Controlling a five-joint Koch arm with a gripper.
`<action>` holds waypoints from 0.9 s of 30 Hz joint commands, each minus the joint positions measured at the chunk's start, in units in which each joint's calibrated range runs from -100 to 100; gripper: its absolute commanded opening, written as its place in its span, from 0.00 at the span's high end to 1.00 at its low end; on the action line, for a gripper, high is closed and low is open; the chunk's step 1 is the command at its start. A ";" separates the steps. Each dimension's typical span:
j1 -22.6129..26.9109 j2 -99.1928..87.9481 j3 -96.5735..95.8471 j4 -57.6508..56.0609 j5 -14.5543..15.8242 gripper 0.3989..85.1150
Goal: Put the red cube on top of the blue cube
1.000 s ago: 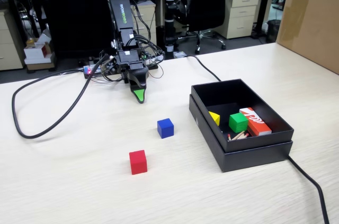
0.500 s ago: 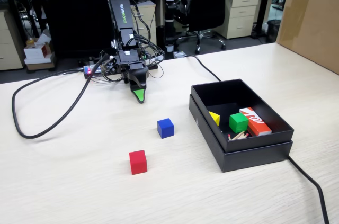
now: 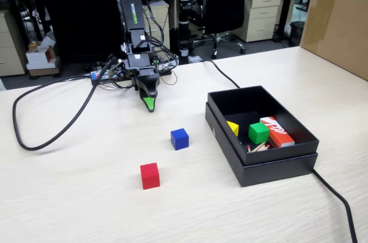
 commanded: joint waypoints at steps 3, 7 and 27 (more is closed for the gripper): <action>-0.15 0.51 10.08 -10.07 0.29 0.44; -0.39 5.33 23.40 -17.76 0.54 0.45; -0.98 65.11 86.96 -42.47 2.15 0.49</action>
